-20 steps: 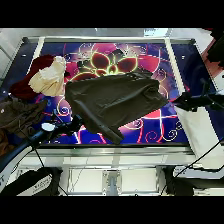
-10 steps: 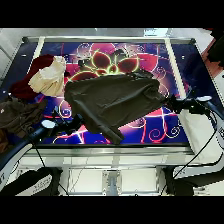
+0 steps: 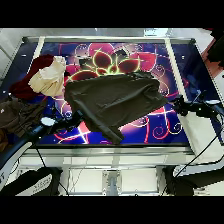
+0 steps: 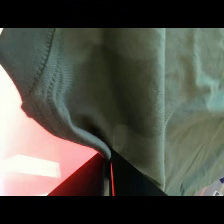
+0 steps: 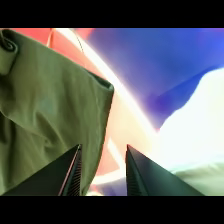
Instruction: Fold the shirts.
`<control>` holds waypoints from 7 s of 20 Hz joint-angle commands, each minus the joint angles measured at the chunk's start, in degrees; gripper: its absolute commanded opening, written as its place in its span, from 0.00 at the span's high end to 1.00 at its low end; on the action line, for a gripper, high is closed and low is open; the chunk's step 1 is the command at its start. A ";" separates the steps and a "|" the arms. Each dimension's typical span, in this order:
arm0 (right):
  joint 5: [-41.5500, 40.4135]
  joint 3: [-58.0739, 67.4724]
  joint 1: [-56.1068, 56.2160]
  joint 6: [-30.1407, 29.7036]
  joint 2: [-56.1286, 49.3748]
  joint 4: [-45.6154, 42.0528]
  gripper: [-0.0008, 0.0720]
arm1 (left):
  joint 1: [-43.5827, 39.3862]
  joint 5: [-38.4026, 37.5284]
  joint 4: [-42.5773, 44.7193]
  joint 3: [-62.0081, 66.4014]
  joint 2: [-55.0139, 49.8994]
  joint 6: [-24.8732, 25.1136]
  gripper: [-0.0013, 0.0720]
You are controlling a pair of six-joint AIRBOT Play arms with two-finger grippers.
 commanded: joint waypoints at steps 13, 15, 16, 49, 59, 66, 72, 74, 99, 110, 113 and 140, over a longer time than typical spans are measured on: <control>-12.61 0.09 9.81 0.04 -1.14 -0.70 0.66 | 0.00 -1.05 0.11 0.09 0.04 0.09 0.96; -9.38 0.87 9.29 -0.28 -1.11 -0.74 0.52 | 0.00 -1.09 0.20 0.09 0.04 0.09 0.96; -7.54 1.81 8.66 -0.50 -1.11 -0.76 0.42 | 0.00 -1.14 0.46 0.09 0.04 0.09 0.96; 2.95 7.72 5.03 -8.26 6.88 4.28 0.95 | 4.96 -7.89 1.01 10.36 4.76 9.03 0.97; 15.23 20.00 -9.40 -8.22 47.50 -3.58 0.95 | 17.62 -19.61 3.26 34.91 37.40 11.41 0.97; 0.83 37.88 -9.31 -8.20 54.10 -4.20 0.95 | 17.62 -16.61 21.92 59.54 37.59 7.41 0.97; 4.70 40.72 -8.94 -7.54 42.77 2.05 0.95 | 17.57 -35.17 30.47 64.15 22.97 0.76 0.97; 11.32 40.70 -5.07 -7.56 34.51 2.89 0.95 | 17.46 -42.95 29.38 64.15 14.67 0.22 0.97; 6.82 34.58 9.31 5.84 7.56 -32.39 0.34 | 29.11 -60.70 26.08 81.09 -16.09 23.02 0.65; 24.83 19.12 -3.41 0.20 17.44 -27.82 0.34 | 37.57 -41.48 29.68 7.85 21.79 6.58 0.71; 23.74 14.69 -3.37 -3.41 17.49 -17.11 0.34 | 37.59 -41.44 30.60 -2.93 23.08 1.09 0.71; 30.67 1.99 -3.67 -4.90 18.51 -14.67 0.50 | 37.48 -34.14 17.00 -8.79 9.60 13.70 0.96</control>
